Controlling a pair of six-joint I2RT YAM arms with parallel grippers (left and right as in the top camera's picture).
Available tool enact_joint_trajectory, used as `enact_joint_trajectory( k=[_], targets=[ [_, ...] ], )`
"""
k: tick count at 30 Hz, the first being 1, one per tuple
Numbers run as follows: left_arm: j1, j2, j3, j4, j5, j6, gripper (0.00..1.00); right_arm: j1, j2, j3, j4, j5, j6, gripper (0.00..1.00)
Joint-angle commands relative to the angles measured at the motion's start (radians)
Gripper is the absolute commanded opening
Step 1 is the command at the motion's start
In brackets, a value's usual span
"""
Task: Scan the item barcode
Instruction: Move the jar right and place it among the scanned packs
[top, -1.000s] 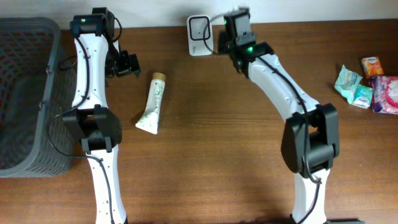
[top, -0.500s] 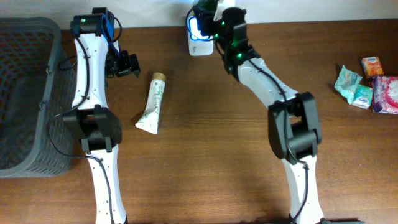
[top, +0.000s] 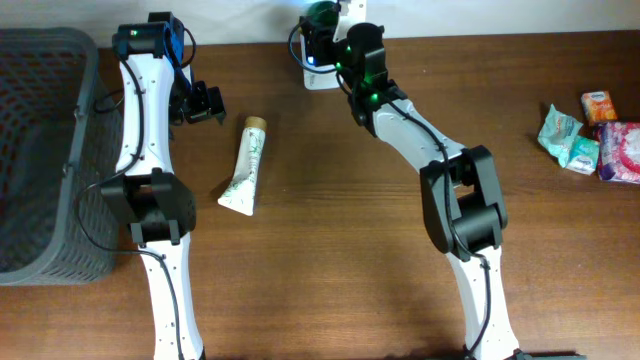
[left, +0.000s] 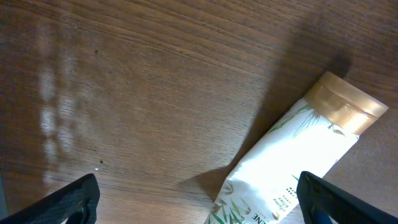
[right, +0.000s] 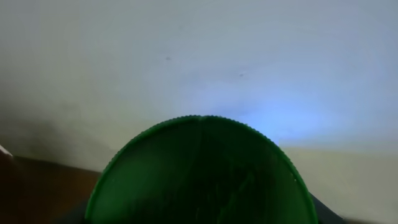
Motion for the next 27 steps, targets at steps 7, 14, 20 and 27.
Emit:
enact_joint_trajectory(
  k=[7,14,20,27],
  targets=[
    [-0.001,-0.039,0.0,-0.001,-0.007,-0.002,0.99,-0.308,-0.311,0.018,-0.567,0.063,0.008,0.43],
    [-0.001,-0.039,0.0,-0.002,-0.006,-0.002,0.99,-0.646,-0.325,0.013,-1.057,0.061,0.003,0.42],
    [-0.001,-0.039,0.0,-0.002,-0.007,-0.002,0.99,-0.744,-0.266,0.013,-1.099,0.017,-0.048,0.43],
    [-0.001,-0.039,0.0,-0.002,-0.007,-0.002,0.99,-0.742,-0.108,0.013,-1.077,0.016,-0.053,0.42]
  ],
)
